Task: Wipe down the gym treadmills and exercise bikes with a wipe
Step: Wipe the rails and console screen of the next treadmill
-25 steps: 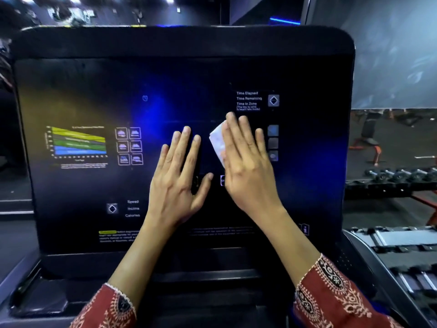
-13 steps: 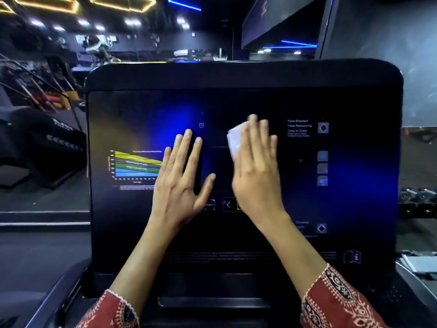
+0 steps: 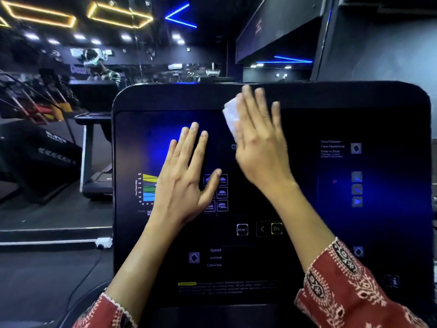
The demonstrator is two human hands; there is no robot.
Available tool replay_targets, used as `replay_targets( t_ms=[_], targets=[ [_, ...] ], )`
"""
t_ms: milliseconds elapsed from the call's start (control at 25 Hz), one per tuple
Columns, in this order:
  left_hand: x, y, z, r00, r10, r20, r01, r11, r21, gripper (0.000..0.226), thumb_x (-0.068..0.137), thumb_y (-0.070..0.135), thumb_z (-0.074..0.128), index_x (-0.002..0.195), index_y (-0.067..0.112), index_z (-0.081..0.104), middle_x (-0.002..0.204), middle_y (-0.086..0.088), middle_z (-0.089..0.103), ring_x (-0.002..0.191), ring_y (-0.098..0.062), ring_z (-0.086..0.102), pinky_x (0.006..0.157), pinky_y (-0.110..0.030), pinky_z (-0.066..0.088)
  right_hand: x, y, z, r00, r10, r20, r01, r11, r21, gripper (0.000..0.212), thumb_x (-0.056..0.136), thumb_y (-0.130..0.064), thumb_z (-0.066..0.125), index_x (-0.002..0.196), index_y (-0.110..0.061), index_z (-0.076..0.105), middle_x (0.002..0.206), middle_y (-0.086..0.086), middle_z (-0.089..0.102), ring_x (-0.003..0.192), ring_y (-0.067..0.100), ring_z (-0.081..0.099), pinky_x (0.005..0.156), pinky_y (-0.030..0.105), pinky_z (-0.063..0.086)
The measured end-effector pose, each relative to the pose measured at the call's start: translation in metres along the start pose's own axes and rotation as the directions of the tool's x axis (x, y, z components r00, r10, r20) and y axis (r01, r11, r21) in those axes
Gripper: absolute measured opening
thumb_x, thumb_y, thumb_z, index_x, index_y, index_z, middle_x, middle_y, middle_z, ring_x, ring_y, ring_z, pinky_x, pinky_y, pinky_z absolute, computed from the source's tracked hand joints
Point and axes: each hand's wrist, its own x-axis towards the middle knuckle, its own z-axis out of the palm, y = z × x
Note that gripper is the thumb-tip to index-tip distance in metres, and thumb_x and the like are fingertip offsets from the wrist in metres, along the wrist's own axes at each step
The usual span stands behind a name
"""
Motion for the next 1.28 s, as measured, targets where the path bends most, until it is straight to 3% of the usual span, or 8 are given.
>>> replay_targets(
  t_ms=[160, 360, 520, 640, 760, 920, 1080, 1280],
  targets=[
    [0.013, 0.005, 0.004, 1.0, 0.021, -0.006, -0.021, 1.0, -0.01, 0.063, 0.091, 0.034, 0.045, 0.141, -0.003, 0.039, 0.15, -0.021, 0.03, 0.141, -0.031, 0.024, 0.117, -0.031, 0.008, -0.013, 0.054, -0.022, 0.923, 0.378, -0.073, -0.382, 0.922, -0.061, 0.048, 0.1, -0.013, 0.033, 0.145, 0.004, 0.032, 0.153, 0.02, 0.028, 0.144, 0.037, 0.02, 0.117, 0.049, 0.007],
    [0.028, 0.023, 0.017, 0.998, 0.068, -0.018, -0.068, 0.998, -0.005, 0.061, 0.091, 0.033, 0.046, 0.14, -0.001, 0.041, 0.15, -0.02, 0.031, 0.14, -0.031, 0.026, 0.117, -0.032, 0.01, -0.049, 0.058, -0.032, 0.979, 0.203, 0.016, -0.201, 0.978, -0.062, 0.048, 0.102, -0.02, 0.029, 0.146, -0.001, 0.031, 0.154, 0.014, 0.028, 0.145, 0.028, 0.017, 0.118, 0.046, 0.006],
    [0.034, 0.029, 0.021, 0.999, 0.038, -0.037, -0.038, 0.999, -0.002, 0.064, 0.09, 0.036, 0.045, 0.142, -0.001, 0.038, 0.151, -0.019, 0.03, 0.141, -0.03, 0.025, 0.117, -0.033, 0.011, -0.04, 0.067, -0.035, 0.919, 0.389, -0.062, -0.393, 0.917, -0.069, 0.049, 0.098, -0.014, 0.033, 0.144, 0.005, 0.033, 0.153, 0.021, 0.028, 0.143, 0.037, 0.02, 0.116, 0.051, 0.01],
    [0.038, 0.028, 0.019, 0.999, 0.017, -0.044, -0.017, 1.0, 0.004, 0.066, 0.09, 0.038, 0.044, 0.142, -0.002, 0.037, 0.151, -0.02, 0.03, 0.141, -0.03, 0.024, 0.116, -0.034, 0.012, -0.016, 0.032, -0.018, 0.991, 0.135, 0.024, -0.136, 0.991, 0.012, 0.053, 0.092, -0.008, 0.04, 0.143, 0.005, 0.035, 0.152, 0.021, 0.03, 0.143, 0.036, 0.023, 0.116, 0.047, 0.01],
    [0.045, 0.022, 0.015, 0.999, -0.006, -0.05, 0.006, 1.0, 0.006, 0.068, 0.087, 0.038, 0.045, 0.141, -0.003, 0.038, 0.15, -0.021, 0.032, 0.14, -0.03, 0.025, 0.116, -0.031, 0.009, 0.025, 0.016, -0.004, 0.992, -0.111, 0.057, 0.11, 0.994, 0.022, 0.052, 0.091, -0.013, 0.04, 0.141, 0.002, 0.04, 0.15, 0.017, 0.036, 0.142, 0.031, 0.029, 0.116, 0.043, 0.009],
    [0.055, 0.016, 0.014, 0.999, -0.016, -0.03, 0.015, 1.0, -0.015, 0.069, 0.087, 0.037, 0.044, 0.142, -0.004, 0.037, 0.15, -0.022, 0.031, 0.141, -0.032, 0.024, 0.116, -0.029, 0.007, 0.047, 0.017, 0.001, 0.978, -0.194, 0.078, 0.198, 0.979, -0.054, 0.049, 0.097, -0.022, 0.032, 0.141, -0.002, 0.044, 0.149, 0.011, 0.041, 0.141, 0.025, 0.033, 0.116, 0.048, 0.013],
    [0.058, 0.034, 0.024, 0.997, 0.083, -0.011, -0.083, 0.997, -0.007, 0.064, 0.089, 0.037, 0.045, 0.139, -0.003, 0.042, 0.149, -0.022, 0.033, 0.139, -0.034, 0.028, 0.115, -0.033, 0.011, 0.025, 0.052, -0.01, 0.996, -0.082, 0.039, 0.087, 0.986, -0.143, 0.048, 0.098, -0.018, 0.037, 0.143, -0.003, 0.04, 0.151, 0.011, 0.037, 0.142, 0.025, 0.03, 0.115, 0.053, 0.01],
    [0.069, 0.063, 0.04, 0.996, 0.089, -0.021, -0.089, 0.996, -0.007, 0.064, 0.089, 0.037, 0.045, 0.138, -0.004, 0.043, 0.149, -0.022, 0.033, 0.138, -0.034, 0.029, 0.115, -0.034, 0.012, 0.003, 0.124, -0.049, 0.925, 0.38, -0.018, -0.376, 0.905, -0.2, 0.056, 0.099, -0.022, 0.028, 0.15, -0.002, 0.021, 0.158, 0.013, 0.018, 0.147, 0.03, 0.009, 0.114, 0.057, -0.005]
  ],
)
